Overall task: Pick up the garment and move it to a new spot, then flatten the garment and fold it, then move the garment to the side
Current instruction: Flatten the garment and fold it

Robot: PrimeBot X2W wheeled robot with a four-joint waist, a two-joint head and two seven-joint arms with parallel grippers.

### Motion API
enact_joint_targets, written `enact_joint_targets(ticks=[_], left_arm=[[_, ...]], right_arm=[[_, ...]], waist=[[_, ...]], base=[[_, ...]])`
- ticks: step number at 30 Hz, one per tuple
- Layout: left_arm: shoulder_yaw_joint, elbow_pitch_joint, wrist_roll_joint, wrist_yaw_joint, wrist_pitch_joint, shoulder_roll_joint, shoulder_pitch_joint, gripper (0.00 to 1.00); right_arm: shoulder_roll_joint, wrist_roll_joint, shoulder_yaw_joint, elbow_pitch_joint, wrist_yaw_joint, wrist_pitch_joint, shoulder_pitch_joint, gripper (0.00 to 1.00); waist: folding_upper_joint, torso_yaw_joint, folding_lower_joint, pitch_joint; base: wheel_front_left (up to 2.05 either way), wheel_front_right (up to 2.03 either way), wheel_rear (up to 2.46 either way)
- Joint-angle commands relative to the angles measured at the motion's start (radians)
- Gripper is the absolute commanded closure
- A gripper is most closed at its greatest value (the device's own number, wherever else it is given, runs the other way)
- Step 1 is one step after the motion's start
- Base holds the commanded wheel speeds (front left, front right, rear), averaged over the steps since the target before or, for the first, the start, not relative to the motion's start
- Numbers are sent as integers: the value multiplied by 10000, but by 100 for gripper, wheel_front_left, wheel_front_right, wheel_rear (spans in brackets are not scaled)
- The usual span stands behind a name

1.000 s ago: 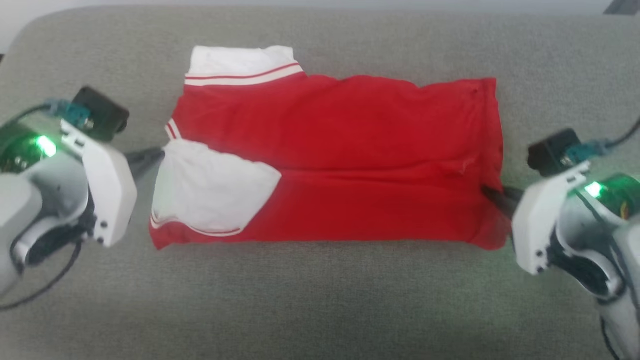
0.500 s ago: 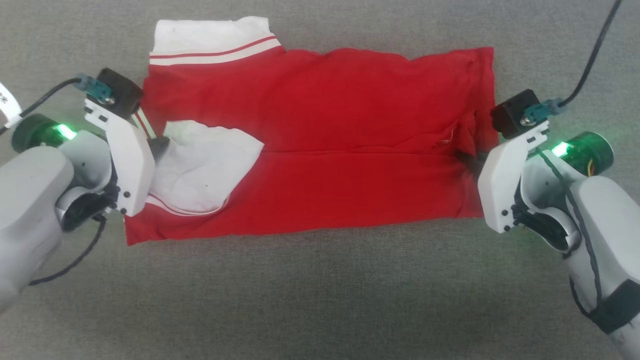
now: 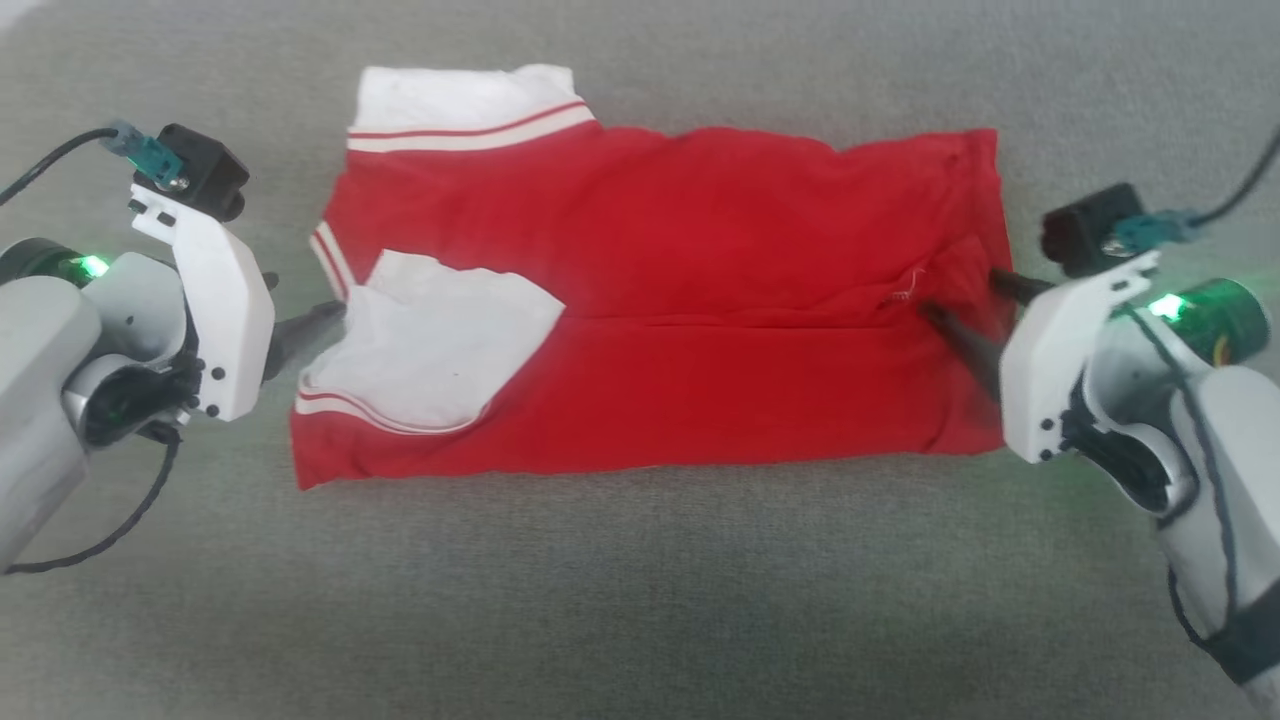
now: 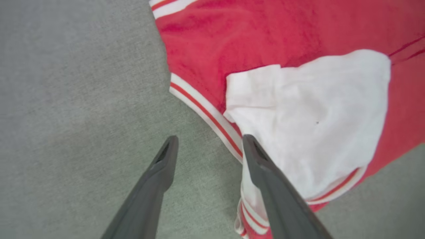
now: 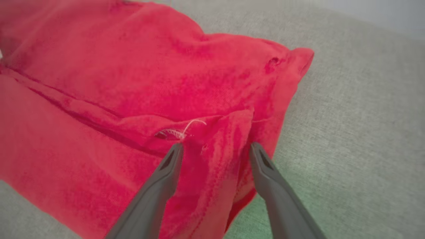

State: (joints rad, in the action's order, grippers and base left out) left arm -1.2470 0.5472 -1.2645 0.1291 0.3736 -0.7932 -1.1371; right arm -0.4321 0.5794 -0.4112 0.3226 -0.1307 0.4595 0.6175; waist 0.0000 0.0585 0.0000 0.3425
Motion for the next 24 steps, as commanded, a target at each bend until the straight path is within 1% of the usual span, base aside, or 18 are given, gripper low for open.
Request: enact_joint_targets(ticks=[1,4,8,12,13,18,21,24], left_arm=[[-22,-70,-193,14,160,-108,-115,0],[-33,-246,-207,14,387,-202,-136,0],[-69,-823,-309,-354,968,-468,-22,0],[-101,-1886,-487,-943,1498,-832,253,0],[-115,-2530,-679,-1286,1762,-1010,435,0],[-142,-4040,-947,-2301,2290,-1504,821,0],[-153,-4566,-991,-2696,2305,-1719,1028,0],[-160,-4583,-979,-2862,2126,-1801,1274,0]], right_arm=[[-21,-92,166,-196,0,-172,-260,0],[-17,-209,443,-428,0,-346,-528,0],[127,-546,1070,-931,-2,-746,-1055,0],[350,-960,1761,-1450,0,-1036,-1627,0],[520,-1136,2081,-1713,0,-1134,-1893,0],[988,-1678,2859,-2438,0,-1336,-2489,0],[1313,-1936,3204,-2784,0,-1365,-2779,0],[1625,-2134,3412,-3072,0,-1334,-2971,0]], waist=[[0,168,0,-210],[0,243,0,-344],[0,351,0,-555],[0,399,0,-673],[0,407,0,-690],[0,349,0,-652],[0,217,0,-582],[0,23,0,-471]], base=[[0,0,0],[0,0,0],[0,0,0],[0,0,0],[0,0,0],[0,0,0],[0,0,0],[0,0,0]])
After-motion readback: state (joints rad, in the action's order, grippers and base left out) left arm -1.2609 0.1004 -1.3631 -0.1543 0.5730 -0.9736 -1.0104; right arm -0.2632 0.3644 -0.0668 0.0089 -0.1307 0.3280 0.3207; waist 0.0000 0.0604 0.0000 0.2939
